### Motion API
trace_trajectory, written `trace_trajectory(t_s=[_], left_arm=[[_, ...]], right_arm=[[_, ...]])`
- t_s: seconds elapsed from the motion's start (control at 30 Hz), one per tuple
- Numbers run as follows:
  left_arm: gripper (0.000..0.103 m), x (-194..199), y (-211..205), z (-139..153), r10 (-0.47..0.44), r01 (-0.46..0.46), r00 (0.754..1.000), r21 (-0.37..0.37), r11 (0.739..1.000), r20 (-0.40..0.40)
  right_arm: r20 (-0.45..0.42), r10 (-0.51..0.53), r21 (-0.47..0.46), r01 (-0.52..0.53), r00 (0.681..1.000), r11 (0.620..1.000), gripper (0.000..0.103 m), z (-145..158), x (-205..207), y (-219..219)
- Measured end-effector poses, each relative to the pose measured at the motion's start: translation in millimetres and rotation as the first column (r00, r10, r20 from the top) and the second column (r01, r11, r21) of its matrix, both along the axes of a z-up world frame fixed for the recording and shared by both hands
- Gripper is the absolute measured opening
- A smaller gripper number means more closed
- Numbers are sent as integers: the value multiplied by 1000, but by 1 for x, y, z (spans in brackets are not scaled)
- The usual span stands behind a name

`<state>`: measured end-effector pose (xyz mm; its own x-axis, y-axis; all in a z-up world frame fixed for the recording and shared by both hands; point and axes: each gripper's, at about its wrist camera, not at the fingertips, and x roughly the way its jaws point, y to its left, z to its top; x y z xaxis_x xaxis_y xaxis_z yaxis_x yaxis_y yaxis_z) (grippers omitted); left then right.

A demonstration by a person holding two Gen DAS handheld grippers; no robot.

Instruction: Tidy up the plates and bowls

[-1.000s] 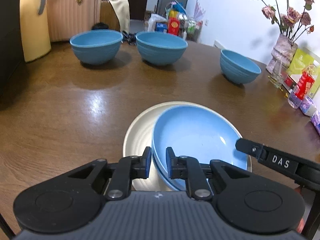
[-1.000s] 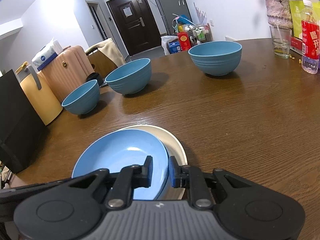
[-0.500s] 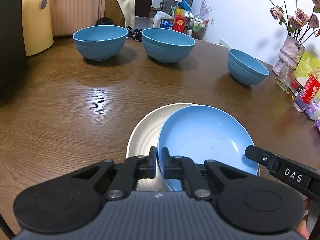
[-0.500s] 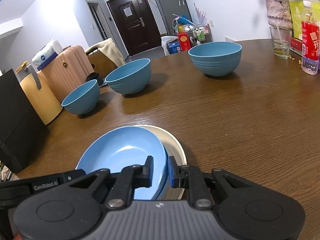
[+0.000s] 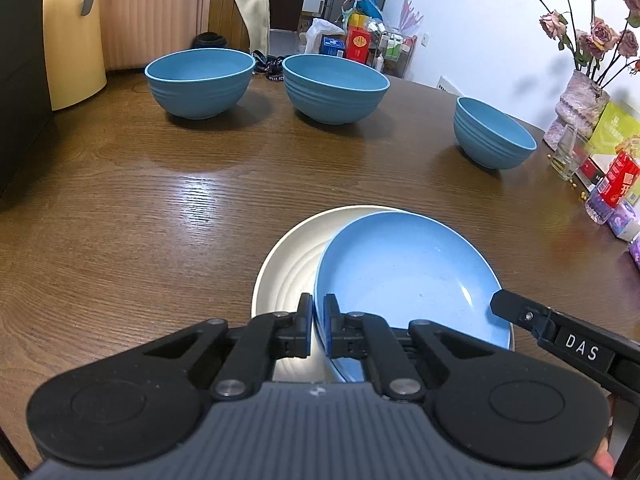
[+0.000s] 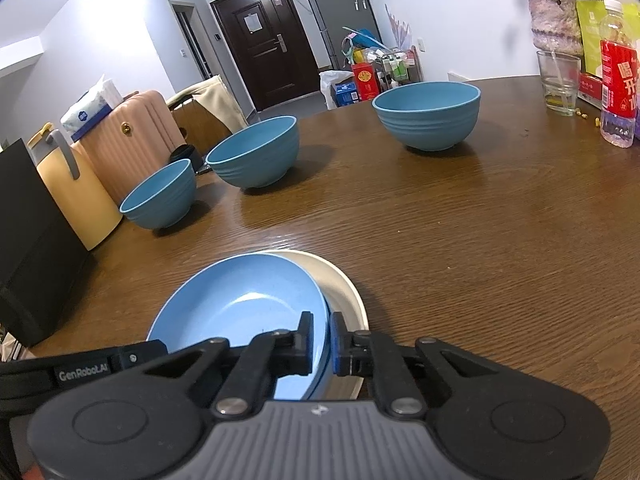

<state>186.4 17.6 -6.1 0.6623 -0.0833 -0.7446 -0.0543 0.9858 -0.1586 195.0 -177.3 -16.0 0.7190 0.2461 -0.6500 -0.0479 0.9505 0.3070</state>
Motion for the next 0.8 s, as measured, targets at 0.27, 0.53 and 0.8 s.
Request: trace_trajectory(t_s=[0.27,0.53,0.8], left_arm=[[6,1,1,-1,4,-4,1000,-4,1000,-16],[7,-2,0,5,1,-1,1000,-5,1000,3],[8,4,-1,11,9,-9,1000,10,1000,27]], right_arm=[[3,-1,-3,1,1000,1000,8,1,0,0],[-1,-1,-1,1,1000,1000,8,2,0,0],[1,-7,-1,7,1000,1000,12,5,1,-1]])
